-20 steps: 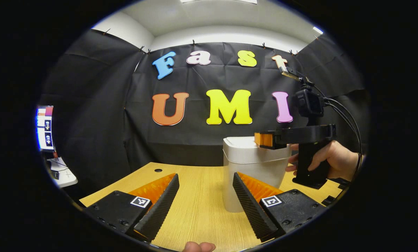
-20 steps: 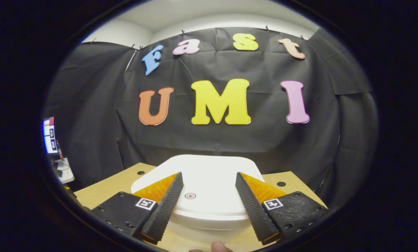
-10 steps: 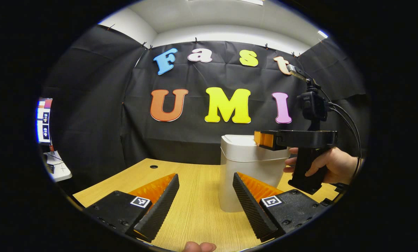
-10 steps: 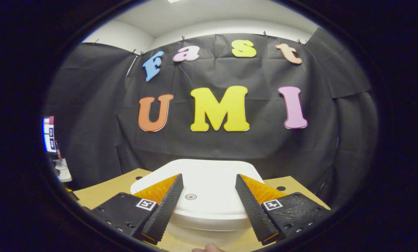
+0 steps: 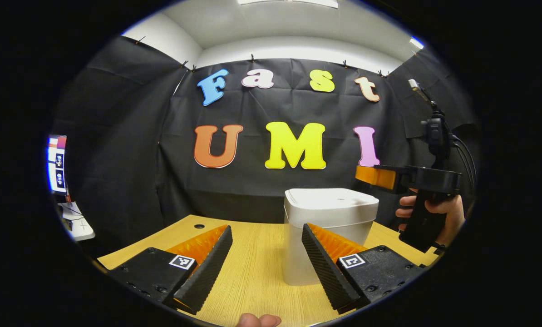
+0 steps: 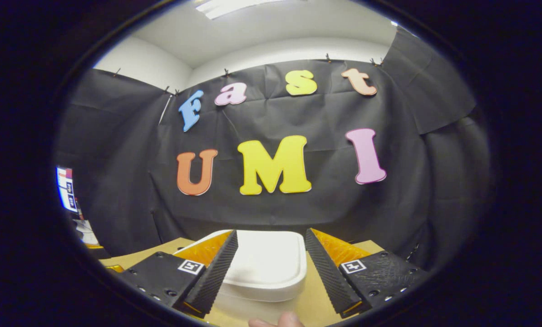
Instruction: Press the lid of the desktop garbage bin to open it, pick up the crumpled paper on the desktop and throw it into the bin, then pick up the pop can on the desktop and drop it into the bin, and finally close the garbage bin lid.
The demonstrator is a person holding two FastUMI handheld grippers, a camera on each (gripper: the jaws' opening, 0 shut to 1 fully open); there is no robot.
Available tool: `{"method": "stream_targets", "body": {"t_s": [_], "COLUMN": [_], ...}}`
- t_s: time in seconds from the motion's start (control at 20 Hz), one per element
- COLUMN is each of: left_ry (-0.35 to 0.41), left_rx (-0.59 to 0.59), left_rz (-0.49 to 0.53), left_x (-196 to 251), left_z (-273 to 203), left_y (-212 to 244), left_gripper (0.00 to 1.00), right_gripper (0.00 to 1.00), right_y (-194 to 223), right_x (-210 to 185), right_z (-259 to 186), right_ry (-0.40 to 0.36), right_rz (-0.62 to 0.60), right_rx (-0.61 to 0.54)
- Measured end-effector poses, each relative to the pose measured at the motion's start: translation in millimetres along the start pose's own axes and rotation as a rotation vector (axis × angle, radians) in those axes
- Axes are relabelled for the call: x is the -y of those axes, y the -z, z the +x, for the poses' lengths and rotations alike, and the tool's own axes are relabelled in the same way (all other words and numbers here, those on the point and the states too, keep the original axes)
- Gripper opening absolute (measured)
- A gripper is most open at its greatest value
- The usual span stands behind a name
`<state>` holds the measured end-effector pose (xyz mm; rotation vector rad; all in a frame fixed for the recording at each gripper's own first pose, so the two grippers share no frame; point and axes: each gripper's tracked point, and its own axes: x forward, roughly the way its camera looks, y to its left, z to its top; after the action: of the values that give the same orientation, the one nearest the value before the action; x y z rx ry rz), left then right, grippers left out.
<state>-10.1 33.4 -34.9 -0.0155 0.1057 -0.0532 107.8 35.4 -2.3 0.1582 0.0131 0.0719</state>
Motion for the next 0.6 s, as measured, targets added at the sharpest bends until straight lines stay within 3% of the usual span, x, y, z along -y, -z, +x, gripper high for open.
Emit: {"method": "stream_targets", "body": {"t_s": [0.25, 0.6], "left_ry": [0.021, 0.034], "left_rx": [0.025, 0.018], "left_rz": [0.025, 0.022], "left_x": [25, 50], "left_z": [5, 4], "left_y": [-10, -11], "left_gripper": [0.99, 0.99], "right_gripper": [0.94, 0.94], "right_y": [2, 22], "right_x": [50, 74], "right_z": [-35, -87], "right_ry": [0.077, 0.087], "right_rz": [-0.108, -0.144], "right_rx": [0.059, 0.045]}}
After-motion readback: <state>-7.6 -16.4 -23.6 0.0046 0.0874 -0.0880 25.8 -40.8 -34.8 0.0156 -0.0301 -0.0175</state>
